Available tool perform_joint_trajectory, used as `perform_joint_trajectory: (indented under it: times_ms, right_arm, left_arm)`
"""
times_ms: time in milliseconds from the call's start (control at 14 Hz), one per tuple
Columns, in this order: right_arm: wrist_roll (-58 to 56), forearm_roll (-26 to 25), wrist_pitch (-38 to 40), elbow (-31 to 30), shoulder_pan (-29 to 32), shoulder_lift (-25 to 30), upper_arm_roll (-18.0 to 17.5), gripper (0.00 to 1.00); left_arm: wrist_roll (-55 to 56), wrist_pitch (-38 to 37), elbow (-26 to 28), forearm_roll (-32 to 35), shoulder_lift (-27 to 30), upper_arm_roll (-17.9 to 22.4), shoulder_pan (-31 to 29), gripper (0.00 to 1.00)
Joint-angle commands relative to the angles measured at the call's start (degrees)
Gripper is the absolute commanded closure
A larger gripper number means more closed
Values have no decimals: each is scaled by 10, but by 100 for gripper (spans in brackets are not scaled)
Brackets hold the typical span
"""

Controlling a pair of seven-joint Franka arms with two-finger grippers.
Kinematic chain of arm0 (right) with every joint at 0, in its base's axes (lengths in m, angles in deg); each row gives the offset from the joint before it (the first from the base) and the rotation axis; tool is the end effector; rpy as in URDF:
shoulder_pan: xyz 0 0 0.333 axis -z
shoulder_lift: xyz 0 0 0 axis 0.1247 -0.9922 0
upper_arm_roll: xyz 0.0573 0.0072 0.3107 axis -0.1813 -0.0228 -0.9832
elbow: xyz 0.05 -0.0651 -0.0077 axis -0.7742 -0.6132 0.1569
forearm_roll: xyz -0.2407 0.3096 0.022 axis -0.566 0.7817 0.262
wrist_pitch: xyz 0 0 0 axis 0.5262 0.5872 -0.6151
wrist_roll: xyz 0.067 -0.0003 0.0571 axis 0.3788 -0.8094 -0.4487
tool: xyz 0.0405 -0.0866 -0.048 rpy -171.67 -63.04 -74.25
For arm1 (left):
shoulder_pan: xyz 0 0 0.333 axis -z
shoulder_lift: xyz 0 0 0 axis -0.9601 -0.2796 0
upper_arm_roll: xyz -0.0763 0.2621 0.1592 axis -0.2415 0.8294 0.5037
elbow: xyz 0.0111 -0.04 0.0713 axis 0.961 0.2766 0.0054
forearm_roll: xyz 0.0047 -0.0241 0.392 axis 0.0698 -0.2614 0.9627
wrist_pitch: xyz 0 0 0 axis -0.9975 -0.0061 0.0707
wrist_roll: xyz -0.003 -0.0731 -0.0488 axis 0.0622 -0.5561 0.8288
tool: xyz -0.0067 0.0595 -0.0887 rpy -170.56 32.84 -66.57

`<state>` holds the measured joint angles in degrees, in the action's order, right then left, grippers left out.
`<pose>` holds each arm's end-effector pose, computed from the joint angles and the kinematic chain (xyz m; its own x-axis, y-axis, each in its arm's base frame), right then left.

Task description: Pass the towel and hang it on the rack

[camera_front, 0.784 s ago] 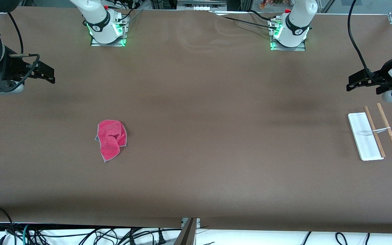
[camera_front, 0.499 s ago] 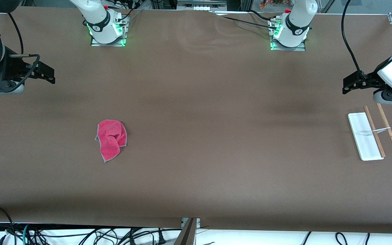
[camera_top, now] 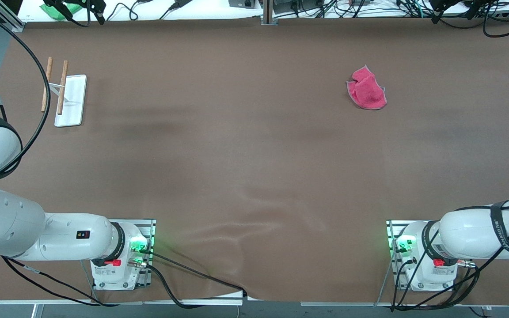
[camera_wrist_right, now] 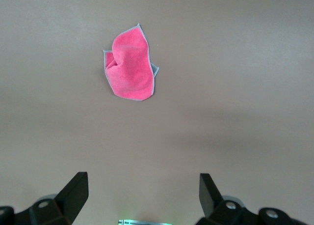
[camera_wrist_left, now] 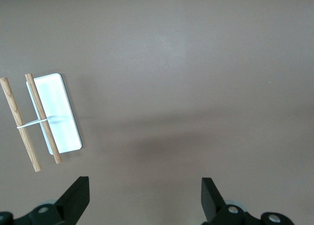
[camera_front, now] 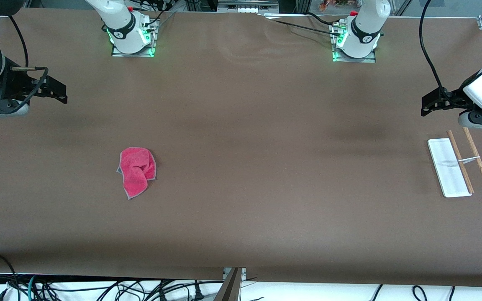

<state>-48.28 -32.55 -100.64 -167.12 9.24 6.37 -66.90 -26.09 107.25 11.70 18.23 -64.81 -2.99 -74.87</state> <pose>0.5653 0.0481 0.6015 0.9893 0.1046 -0.1017 0.1081 -0.9937 0.0295 0.5777 -0.0175 0.5961 0.9910 -0.1177 -0.0645 -0.1194 -0.9926 -0.0236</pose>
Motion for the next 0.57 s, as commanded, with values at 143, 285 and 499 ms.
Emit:
perform_joint_trajectory:
  times_ms: [143,285,499]
  right_arm:
    - [-1,1,3,16,7,-8,-7,0]
    - [-1,1,3,16,7,-8,-7,0]
    - [-1,1,3,16,7,-8,-7,0]
  left_arm:
    - [-7,2,8,14,7,-4,-2,0]
    - [-8,-9,9,13,8,-4,-2,0]
    - [-8,-30,7,13,10,-7,0,0]
